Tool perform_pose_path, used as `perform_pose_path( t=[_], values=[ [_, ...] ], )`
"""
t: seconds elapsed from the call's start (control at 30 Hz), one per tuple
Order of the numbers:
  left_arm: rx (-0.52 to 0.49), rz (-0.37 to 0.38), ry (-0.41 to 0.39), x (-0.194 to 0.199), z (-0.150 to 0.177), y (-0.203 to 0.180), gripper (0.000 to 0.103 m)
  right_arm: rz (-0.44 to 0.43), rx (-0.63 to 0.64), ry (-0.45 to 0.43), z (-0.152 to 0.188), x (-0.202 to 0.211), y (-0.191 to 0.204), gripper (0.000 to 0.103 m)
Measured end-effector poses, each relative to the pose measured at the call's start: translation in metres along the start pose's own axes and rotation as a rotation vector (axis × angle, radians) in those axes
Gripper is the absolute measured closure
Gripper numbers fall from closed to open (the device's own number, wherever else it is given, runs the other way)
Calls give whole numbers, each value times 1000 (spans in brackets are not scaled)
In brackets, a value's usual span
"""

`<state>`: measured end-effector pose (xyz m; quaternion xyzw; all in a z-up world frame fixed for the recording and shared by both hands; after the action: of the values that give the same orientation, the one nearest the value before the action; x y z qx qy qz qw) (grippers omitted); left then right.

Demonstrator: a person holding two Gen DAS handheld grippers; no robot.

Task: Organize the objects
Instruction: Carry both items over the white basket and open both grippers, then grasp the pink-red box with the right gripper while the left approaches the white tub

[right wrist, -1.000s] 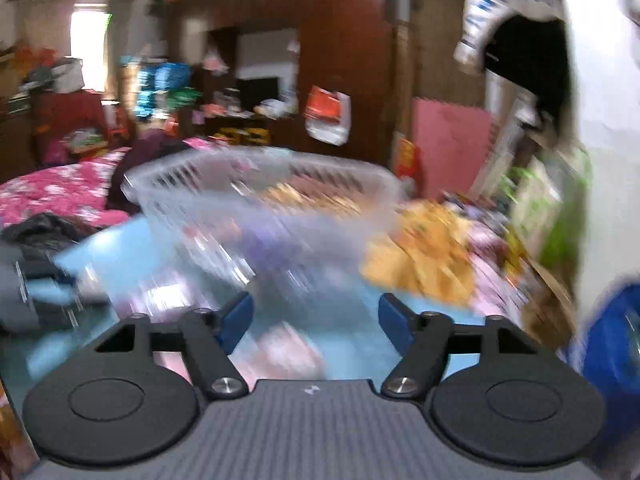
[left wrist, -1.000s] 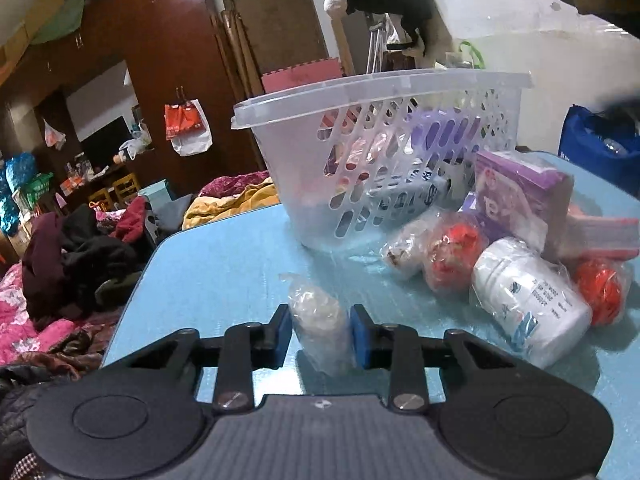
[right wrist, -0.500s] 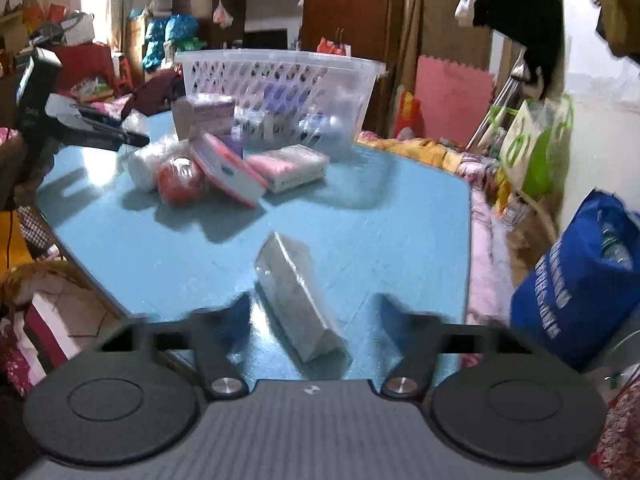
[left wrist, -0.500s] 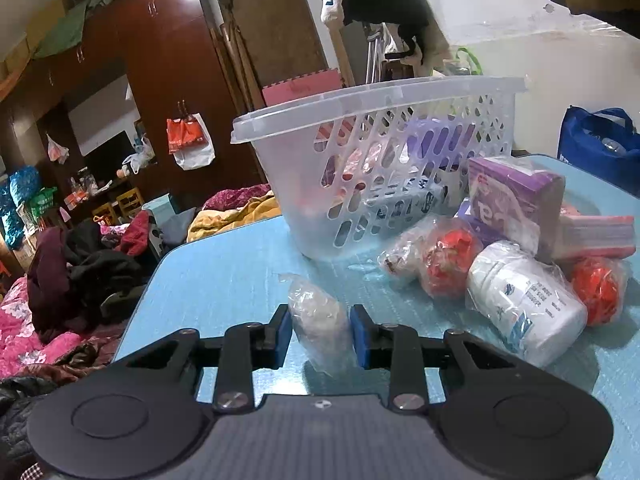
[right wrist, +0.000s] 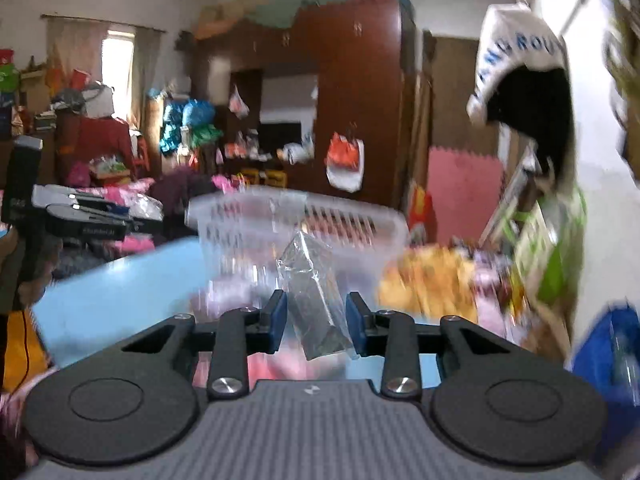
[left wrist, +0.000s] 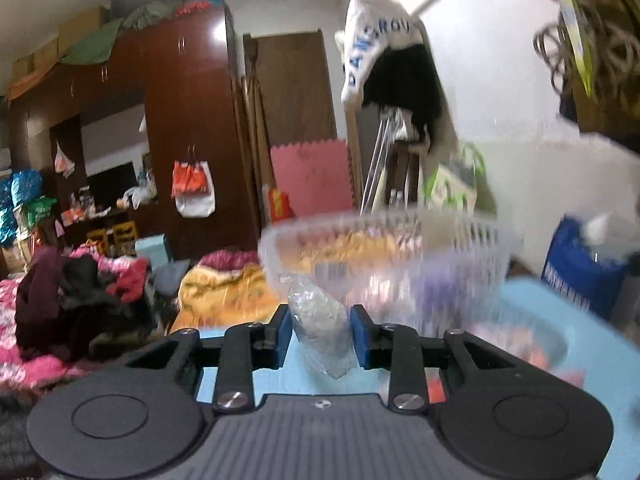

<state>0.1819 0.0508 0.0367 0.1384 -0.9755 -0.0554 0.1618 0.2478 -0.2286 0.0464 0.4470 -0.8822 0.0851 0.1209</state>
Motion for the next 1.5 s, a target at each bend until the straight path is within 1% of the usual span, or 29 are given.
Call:
perform_pose_path(
  t=[0.13,0.2,0.27,0.33,0.37,0.4,0.43,0.47,0.5,0.57,0.67,0.73,0.77,0.8,0.87,0.93,0.97,1.03,1.1,1.17,1.23,1.3,1.37,1.47,1.5],
  values=[
    [14,-4,-7,-31,-56,-3,67,-8,-1,-7,-57,-57,-5,67],
    [25,-29,4,-52,-73,-5,67,30,0,29,-74,-91,-14,67],
    [51,-51,37,-77,-81,-6,67,25,-14,79,-76,-117,-24,67],
    [75,-64,63,-98,-82,-9,65,66,-2,84,-72,-134,-32,65],
    [78,-78,70,-109,-80,-10,62,101,15,90,-69,-142,-36,59],
    [73,-94,79,-118,-78,-12,43,119,17,101,-65,-145,-38,36],
    [61,-97,94,-127,-74,-15,22,123,18,107,-62,-145,-37,24],
    [50,-94,98,-132,-71,-18,20,126,27,104,-59,-143,-38,3],
    [35,-96,94,-131,-68,-20,20,137,39,96,-56,-136,-37,0],
    [7,-110,74,-122,-62,-22,20,138,34,78,-55,-116,-35,0],
    [6,-93,29,-88,-53,-22,20,83,-12,34,-46,-71,-31,0],
    [-14,-66,16,-60,-38,-25,18,69,-28,36,-27,-37,-28,0],
    [-39,-55,13,-45,-25,-28,17,69,-23,40,-18,-25,-26,0],
    [-59,-57,4,-30,-10,-31,17,80,-8,47,-5,-12,-25,0],
    [-63,-63,-16,-5,17,-34,16,140,3,67,26,19,-28,0],
    [-51,-35,-7,10,43,-39,16,176,-51,56,48,40,-37,0],
    [-27,-19,10,15,57,-42,16,179,-82,54,61,50,-41,0],
    [-32,16,49,14,69,-51,16,180,-123,37,79,64,-45,0],
    [-52,25,72,14,79,-63,16,182,-174,2,92,74,-52,0],
    [-85,40,86,14,86,-75,16,163,-226,-30,101,76,-56,0],
    [-112,19,58,19,89,-81,16,149,-250,-44,101,71,-60,0],
    [-127,2,55,19,87,-85,16,148,-253,-31,99,63,-61,0],
    [-117,16,57,21,86,-86,16,148,-238,-26,99,61,-54,0],
    [-87,70,41,30,87,-89,16,109,-238,-33,102,57,-44,0],
    [-95,77,38,30,88,-92,16,95,-234,-29,104,55,-40,0]
  ],
)
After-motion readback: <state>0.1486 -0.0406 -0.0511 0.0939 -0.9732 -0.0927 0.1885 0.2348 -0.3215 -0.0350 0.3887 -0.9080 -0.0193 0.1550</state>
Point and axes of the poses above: each gripper's, at about its wrist camera, not at the fingertips, and x roughly against the way its jaws point, y to its left, z to its underside, the point moved 6 cm from there along -x, roughly the way its jaws point, and after that the axes turned 7 degrees about -z, right-handed, at the moved point
